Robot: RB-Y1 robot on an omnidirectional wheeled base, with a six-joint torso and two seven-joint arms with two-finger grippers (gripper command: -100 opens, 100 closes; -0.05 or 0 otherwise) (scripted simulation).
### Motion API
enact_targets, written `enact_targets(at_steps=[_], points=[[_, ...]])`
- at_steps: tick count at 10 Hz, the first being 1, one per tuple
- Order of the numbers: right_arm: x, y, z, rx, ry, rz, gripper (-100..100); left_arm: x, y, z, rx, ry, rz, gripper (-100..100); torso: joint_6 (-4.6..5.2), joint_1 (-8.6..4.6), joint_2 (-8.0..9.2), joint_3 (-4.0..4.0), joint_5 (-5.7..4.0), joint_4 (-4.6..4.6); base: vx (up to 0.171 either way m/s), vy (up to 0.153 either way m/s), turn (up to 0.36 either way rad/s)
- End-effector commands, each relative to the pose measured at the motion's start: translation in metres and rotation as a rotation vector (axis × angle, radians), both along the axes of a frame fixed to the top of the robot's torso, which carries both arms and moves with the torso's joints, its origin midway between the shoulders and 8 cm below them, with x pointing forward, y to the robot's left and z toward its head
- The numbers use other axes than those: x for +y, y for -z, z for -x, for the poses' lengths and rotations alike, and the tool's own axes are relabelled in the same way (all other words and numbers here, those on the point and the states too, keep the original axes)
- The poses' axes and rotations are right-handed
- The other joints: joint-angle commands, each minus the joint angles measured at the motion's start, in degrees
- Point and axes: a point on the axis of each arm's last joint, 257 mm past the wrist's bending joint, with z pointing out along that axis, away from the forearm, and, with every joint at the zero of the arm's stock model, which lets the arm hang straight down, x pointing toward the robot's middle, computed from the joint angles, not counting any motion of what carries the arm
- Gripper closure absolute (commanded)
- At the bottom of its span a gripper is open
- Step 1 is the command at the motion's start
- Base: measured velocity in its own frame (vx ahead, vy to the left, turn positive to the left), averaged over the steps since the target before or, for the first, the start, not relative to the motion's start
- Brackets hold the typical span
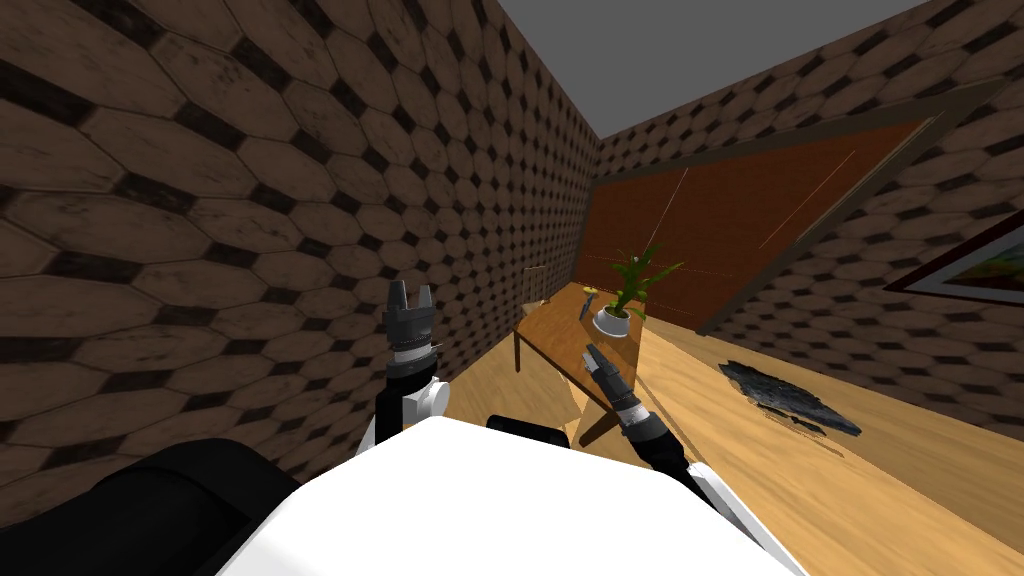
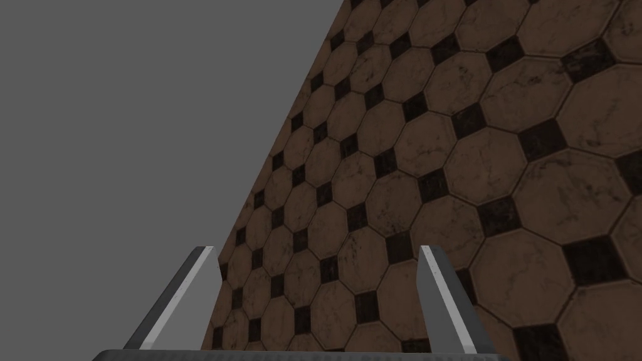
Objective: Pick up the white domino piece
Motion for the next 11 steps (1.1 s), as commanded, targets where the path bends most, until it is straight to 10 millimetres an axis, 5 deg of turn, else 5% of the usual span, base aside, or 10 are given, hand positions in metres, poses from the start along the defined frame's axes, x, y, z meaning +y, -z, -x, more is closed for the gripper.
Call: enact_targets(at_steps=[1,6,11], points=[[0.0,0.0,0.0,0.0,0.0,0.0,-100,0.0,0.0,0.0,0.0,0.0,0.0,0,0.0,0.0,0.0,0.0,0.0,0.0,0.0,0.0,0.0],[0.0,0.0,0.0,0.0,0.0,0.0,-100,0.0,0.0,0.0,0.0,0.0,0.0,0,0.0,-0.02,-0.03,-0.02,-0.01,-0.01,-0.001,0.001,0.004],[-0.009,0.102,0.053,0.318,-0.009,-0.079,-100,0.0,0.0,0.0,0.0,0.0,0.0,0,-0.03,0.29,-0.05,-0.03,0.06,-0.01,0.008,0.069,0.249]])
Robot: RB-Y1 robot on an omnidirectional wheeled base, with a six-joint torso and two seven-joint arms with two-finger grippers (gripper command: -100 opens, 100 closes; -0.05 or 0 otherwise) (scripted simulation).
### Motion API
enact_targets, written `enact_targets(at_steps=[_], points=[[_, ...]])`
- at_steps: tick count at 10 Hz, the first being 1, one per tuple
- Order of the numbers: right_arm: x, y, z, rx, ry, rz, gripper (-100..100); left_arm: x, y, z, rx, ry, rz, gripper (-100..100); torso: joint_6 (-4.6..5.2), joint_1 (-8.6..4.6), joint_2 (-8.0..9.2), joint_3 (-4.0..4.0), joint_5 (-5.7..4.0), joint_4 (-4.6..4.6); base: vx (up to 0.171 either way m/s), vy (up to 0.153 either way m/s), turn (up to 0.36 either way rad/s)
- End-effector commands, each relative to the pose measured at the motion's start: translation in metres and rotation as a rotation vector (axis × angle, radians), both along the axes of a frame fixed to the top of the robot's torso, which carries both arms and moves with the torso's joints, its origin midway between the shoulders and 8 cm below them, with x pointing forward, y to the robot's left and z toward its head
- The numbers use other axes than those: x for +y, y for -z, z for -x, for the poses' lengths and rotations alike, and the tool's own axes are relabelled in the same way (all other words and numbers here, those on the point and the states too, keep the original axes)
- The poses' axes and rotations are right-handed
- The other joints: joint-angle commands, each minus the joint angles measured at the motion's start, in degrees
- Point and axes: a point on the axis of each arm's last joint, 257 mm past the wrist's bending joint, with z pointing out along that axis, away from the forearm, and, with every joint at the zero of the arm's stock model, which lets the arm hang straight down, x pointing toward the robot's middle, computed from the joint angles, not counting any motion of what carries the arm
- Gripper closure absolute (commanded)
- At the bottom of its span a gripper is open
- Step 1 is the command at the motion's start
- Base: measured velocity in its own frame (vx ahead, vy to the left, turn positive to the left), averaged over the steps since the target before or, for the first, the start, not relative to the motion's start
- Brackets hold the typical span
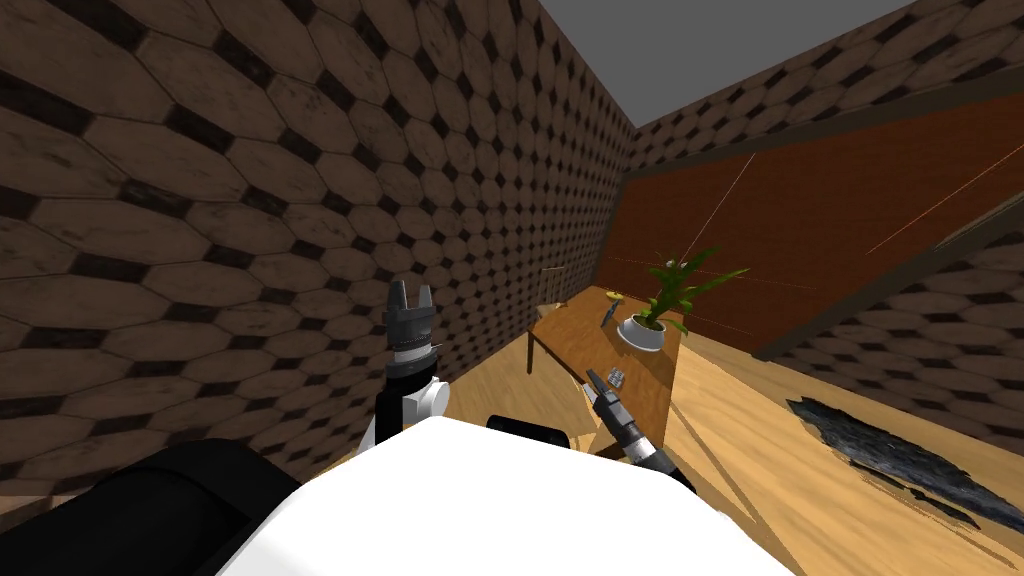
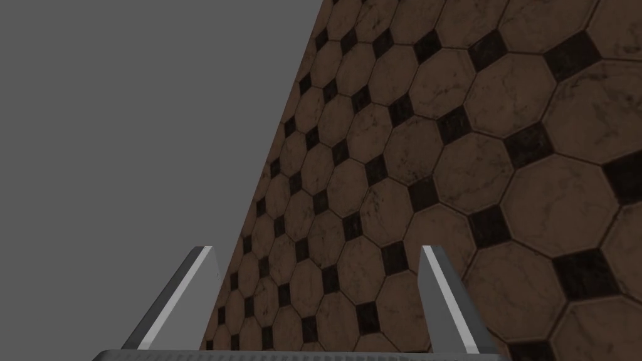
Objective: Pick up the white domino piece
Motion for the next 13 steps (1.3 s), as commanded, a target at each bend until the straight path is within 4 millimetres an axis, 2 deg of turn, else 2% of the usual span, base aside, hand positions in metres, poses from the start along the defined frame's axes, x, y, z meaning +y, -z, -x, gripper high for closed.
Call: enact_targets(at_steps=[1,4,7,8,10,11,13], points=[[-0.004,0.033,0.02,0.103,0.001,-0.023,-100,0.0,0.0,0.0,0.0,0.0,0.0,0,0.0,0.0,0.0,0.0,0.0,0.0,0.021,0.072,0.249],[-0.011,0.094,0.074,0.315,0.011,-0.066,-100,0.0,0.0,0.0,0.0,0.0,0.0,0,0.0,0.02,-0.09,-0.05,0.0,-0.02,0.042,0.089,0.249],[-0.021,0.149,0.143,0.536,0.031,-0.104,-100,0.0,0.0,0.0,0.0,0.0,0.0,0,0.01,0.02,-0.12,-0.07,0.01,-0.02,0.059,0.085,0.315],[-0.023,0.152,0.145,0.543,0.034,-0.1,-100,0.0,0.0,0.0,0.0,0.0,0.0,0,0.01,-0.03,-0.14,-0.08,0.0,-0.03,0.046,0.037,0.059],[-0.032,0.185,0.198,0.693,0.056,-0.117,-100,0.0,0.0,0.0,0.0,0.0,0.0,0,0.01,-0.13,-0.06,-0.03,-0.03,-0.01,0.05,0.054,0.259],[-0.033,0.186,0.2,0.697,0.057,-0.115,-100,0.0,0.0,0.0,0.0,0.0,0.0,0,-0.01,-0.07,-0.11,-0.06,-0.01,-0.01,0.048,0.035,0.082],[-0.042,0.21,0.254,0.836,0.078,-0.127,-100,0.0,0.0,0.0,0.0,0.0,0.0,0,0.03,-0.16,-0.04,-0.03,-0.02,-0.01,0.06,0.033,0.214]])
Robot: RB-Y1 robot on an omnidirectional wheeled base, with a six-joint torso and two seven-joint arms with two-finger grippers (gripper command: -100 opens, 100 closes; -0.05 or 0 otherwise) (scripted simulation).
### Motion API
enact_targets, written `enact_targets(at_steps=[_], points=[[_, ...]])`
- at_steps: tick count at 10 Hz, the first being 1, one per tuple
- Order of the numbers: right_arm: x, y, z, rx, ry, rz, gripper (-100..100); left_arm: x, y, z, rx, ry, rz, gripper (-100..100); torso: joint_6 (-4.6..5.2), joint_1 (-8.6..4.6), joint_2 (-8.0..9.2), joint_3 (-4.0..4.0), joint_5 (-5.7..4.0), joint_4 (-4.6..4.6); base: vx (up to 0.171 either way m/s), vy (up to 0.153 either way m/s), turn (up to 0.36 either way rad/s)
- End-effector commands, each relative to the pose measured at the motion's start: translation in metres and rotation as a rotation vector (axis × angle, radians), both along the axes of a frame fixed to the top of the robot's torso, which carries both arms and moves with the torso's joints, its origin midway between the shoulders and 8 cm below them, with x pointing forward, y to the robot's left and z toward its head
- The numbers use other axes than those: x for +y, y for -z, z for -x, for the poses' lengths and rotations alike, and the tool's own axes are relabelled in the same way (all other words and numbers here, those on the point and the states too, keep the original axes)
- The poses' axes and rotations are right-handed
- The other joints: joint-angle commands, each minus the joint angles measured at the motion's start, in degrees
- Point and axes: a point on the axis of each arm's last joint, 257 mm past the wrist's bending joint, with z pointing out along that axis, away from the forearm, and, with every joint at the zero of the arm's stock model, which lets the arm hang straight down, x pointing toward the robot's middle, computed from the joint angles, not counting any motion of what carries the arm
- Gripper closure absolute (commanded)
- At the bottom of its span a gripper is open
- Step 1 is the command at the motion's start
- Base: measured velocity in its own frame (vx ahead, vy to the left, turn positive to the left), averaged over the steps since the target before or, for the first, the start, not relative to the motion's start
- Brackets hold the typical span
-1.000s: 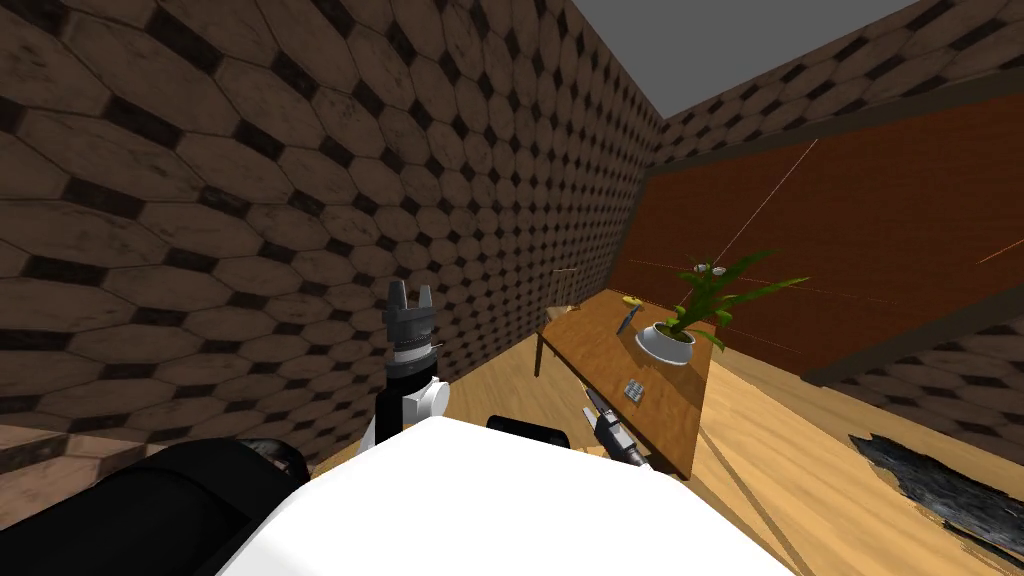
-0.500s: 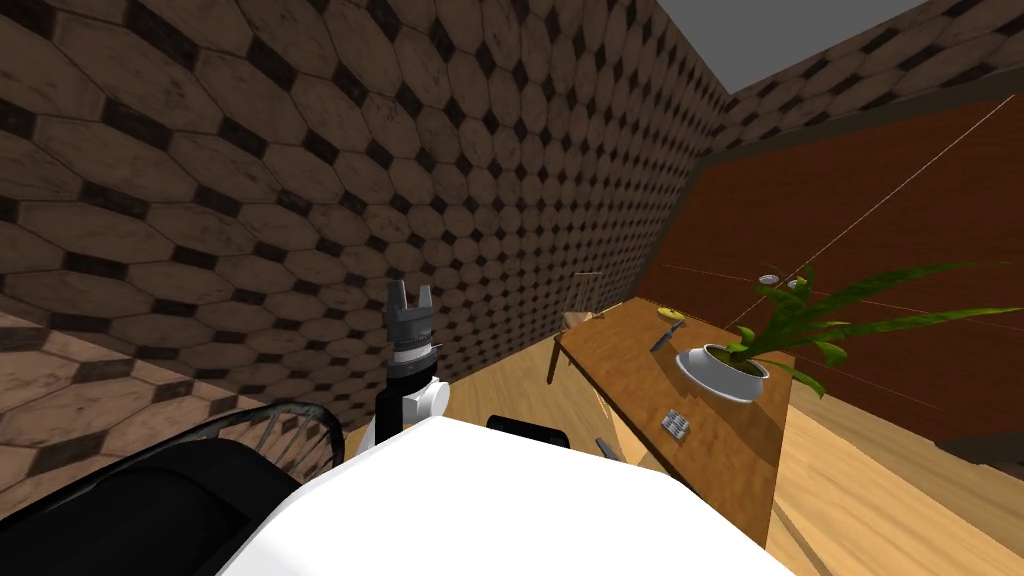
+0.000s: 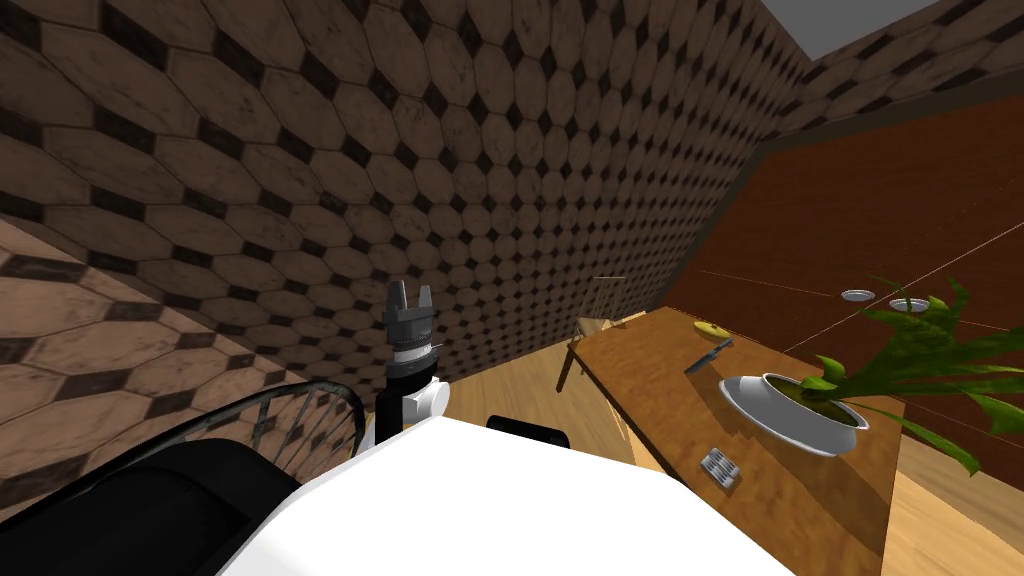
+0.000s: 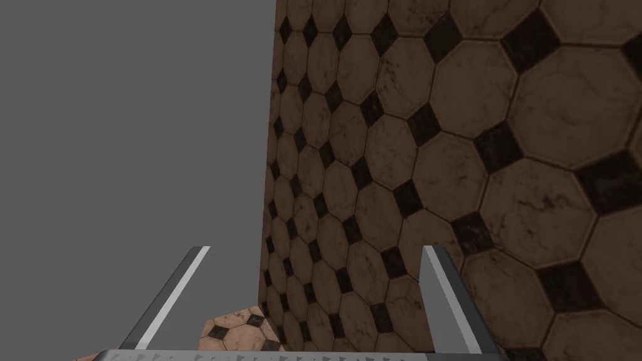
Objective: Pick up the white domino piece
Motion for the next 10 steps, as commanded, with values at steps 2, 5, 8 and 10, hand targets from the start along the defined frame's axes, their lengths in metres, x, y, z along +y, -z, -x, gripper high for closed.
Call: enact_targets(at_steps=[2,5,8,10], points=[[-0.006,0.014,0.02,0.053,0.009,0.004,-100,0.0,0.0,0.0,0.0,0.0,0.0,0,0.05,-0.01,0.01,0.0,-0.01,0.0,0.046,0.018,0.039],[-0.022,0.034,0.08,0.196,0.025,0.014,-100,0.0,0.0,0.0,0.0,0.0,0.0,0,0.02,0.05,0.04,0.02,0.0,0.0,0.059,0.031,0.188],[-0.042,0.048,0.138,0.33,0.037,0.036,-100,0.0,0.0,0.0,0.0,0.0,0.0,0,0.05,-0.08,0.04,0.02,-0.02,0.0,0.065,0.006,0.135],[-0.066,0.055,0.191,0.448,0.046,0.069,-100,0.0,0.0,0.0,0.0,0.0,0.0,0,0.02,-0.1,-0.06,-0.03,-0.03,-0.01,0.109,-0.001,0.248]])
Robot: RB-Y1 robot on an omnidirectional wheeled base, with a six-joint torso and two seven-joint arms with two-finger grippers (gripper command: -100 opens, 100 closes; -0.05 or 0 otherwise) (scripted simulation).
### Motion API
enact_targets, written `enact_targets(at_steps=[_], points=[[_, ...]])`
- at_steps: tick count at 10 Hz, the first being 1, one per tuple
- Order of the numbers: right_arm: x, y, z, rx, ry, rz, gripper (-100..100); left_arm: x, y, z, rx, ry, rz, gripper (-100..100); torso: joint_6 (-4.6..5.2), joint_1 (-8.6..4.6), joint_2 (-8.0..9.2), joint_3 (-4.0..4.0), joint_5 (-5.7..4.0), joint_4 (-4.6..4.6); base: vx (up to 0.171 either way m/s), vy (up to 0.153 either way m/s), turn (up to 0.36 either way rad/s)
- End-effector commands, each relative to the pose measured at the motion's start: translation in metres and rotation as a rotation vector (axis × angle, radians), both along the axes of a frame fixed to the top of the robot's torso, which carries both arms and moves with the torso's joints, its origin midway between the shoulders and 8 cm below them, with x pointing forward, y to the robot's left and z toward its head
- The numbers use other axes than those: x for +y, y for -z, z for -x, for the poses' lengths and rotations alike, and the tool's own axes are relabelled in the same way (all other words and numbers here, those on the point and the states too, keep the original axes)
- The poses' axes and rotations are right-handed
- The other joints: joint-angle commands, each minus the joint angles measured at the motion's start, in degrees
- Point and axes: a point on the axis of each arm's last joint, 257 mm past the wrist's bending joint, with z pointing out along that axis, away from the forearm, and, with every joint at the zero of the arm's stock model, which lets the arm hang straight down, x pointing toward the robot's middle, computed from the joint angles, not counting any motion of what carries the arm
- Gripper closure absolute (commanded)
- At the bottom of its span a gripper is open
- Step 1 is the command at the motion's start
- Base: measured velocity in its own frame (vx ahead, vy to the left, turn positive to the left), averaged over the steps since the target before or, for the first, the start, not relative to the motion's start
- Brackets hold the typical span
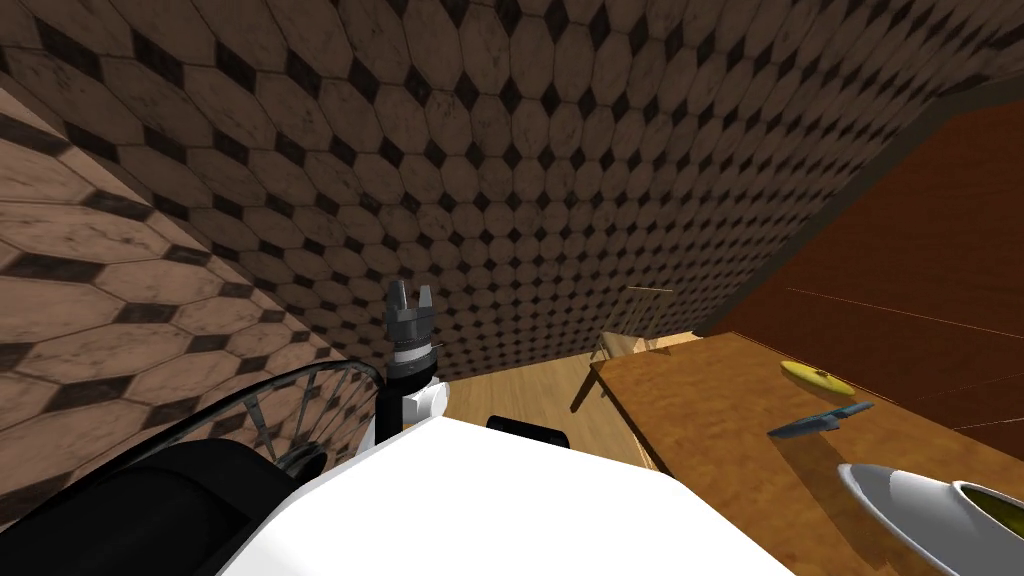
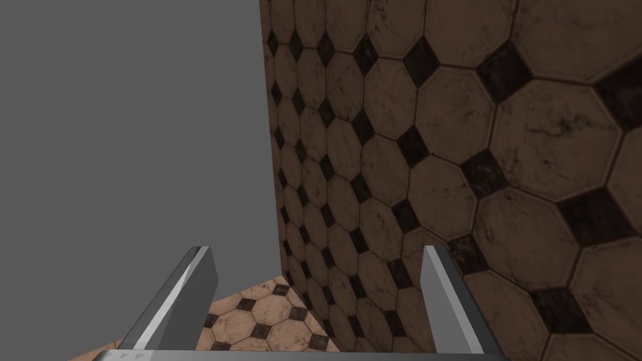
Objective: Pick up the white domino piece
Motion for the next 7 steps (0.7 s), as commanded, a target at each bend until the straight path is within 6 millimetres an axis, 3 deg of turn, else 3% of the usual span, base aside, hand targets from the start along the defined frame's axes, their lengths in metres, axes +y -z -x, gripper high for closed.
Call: enact_targets(at_steps=[1,2,5,7], points=[[-0.02,0.002,0.039,0.092,0.005,0.03,-100,0.0,0.0,0.0,0.0,0.0,0.0,0,0.0,0.0,0.0,0.0,0.0,0.0,0.144,-0.035,0.229],[-0.035,0.004,0.061,0.141,0.004,0.053,-100,0.0,0.0,0.0,0.0,0.0,0.0,0,0.0,-0.09,-0.09,-0.05,-0.02,-0.02,0.152,-0.055,0.198],[-0.049,0.004,0.079,0.183,0.002,0.075,-100,0.0,0.0,0.0,0.0,0.0,0.0,0,0.02,-0.03,0.12,0.06,-0.01,0.02,0.066,-0.029,0.083],[-0.075,0.004,0.103,0.243,-0.003,0.114,-100,0.0,0.0,0.0,0.0,0.0,0.0,0,0.02,-0.03,0.2,0.12,-0.02,0.05,0.069,-0.048,0.161]])
